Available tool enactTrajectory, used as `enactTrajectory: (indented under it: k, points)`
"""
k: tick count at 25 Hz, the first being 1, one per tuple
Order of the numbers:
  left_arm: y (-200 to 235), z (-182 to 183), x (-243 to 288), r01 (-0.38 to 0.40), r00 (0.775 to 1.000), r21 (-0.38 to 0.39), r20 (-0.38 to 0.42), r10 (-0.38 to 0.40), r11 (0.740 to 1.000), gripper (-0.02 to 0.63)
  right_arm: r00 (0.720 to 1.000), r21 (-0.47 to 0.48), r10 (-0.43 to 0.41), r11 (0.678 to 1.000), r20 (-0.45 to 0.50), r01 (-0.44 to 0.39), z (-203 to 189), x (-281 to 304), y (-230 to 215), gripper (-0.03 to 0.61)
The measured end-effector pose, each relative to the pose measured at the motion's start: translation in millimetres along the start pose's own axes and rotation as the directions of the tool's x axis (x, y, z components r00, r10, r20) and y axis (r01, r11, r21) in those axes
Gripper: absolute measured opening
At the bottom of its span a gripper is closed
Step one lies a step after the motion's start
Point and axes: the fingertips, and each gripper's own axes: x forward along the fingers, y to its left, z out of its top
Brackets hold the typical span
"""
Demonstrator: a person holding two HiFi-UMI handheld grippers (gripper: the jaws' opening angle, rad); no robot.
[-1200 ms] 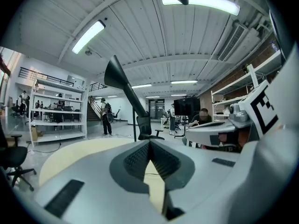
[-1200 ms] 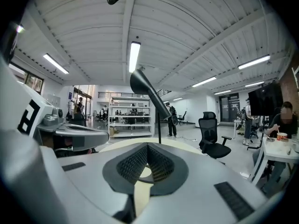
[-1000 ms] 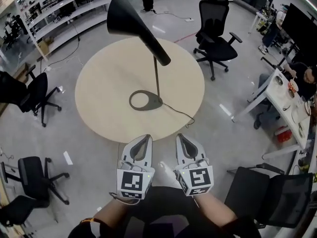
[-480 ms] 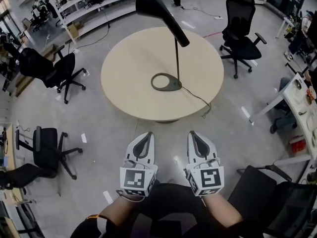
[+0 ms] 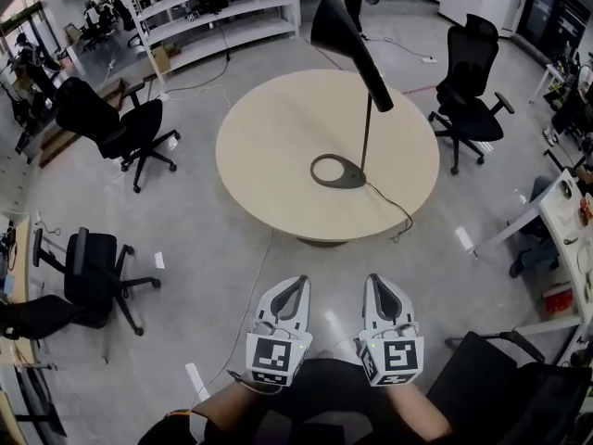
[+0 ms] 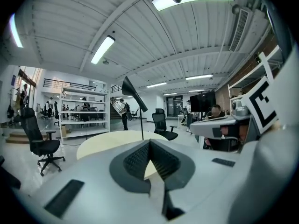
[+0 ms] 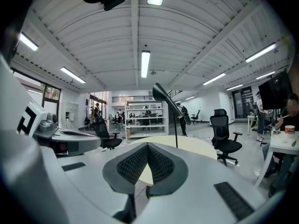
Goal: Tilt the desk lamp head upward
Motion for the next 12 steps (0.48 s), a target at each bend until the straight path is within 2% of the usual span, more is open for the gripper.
enactTrajectory:
  k: [3, 12]
  points:
    - [15.6, -2.3, -8.1, -0.012, 1.000, 0.004, 0.025, 0.012, 1.000, 0.046, 1.000, -0.001, -0.008, 1.000, 0.009, 0.008, -3.6, 2.3, 14.9, 0.009]
    - [47.7, -27.0, -35.9, -0.014, 1.000, -0.023, -0.013, 0.014, 1.000, 0.046, 0.999, 0.026, -0.045, 0.999, -0.014, 0.046, -19.9, 1.5, 47.9, 0.009]
